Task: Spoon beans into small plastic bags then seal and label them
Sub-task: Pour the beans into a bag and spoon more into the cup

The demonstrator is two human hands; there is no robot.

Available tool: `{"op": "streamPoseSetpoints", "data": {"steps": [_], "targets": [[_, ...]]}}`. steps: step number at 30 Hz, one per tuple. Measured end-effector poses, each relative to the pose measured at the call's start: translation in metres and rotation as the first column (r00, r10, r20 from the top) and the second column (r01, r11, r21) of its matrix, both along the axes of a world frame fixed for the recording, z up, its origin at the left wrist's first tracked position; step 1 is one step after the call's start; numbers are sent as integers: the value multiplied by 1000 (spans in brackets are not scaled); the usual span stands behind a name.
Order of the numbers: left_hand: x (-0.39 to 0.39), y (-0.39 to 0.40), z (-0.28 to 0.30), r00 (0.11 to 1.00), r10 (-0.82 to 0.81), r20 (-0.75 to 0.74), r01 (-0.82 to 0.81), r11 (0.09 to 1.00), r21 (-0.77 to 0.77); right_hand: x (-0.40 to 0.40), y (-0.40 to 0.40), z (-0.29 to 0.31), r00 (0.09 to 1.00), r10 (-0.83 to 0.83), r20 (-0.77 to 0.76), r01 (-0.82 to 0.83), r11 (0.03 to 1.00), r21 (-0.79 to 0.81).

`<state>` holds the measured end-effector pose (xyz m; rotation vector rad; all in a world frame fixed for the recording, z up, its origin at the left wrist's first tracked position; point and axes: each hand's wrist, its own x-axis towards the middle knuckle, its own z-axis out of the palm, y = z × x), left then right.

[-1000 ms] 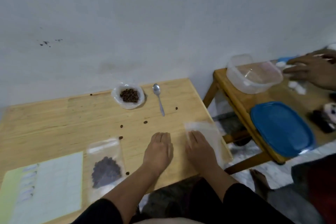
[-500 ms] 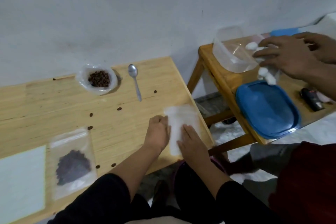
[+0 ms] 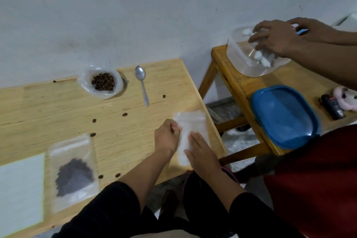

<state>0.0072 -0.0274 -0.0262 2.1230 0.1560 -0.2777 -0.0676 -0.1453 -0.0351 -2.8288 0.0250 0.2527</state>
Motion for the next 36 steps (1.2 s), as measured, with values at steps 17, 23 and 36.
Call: {"op": "streamPoseSetpoints", "data": {"steps": [17, 23, 36], "targets": [[24, 86, 57, 977, 96, 190, -79, 992, -93, 81, 40, 86, 915, -128, 383, 14, 958, 286], [41, 139, 103, 849, 334, 409, -307, 942, -132, 110, 103, 132, 960, -155, 233, 17, 863, 504], [45, 217, 123, 822, 395, 410, -256, 900, -352, 131, 216, 154, 997, -28, -68, 74, 310, 948]]}}
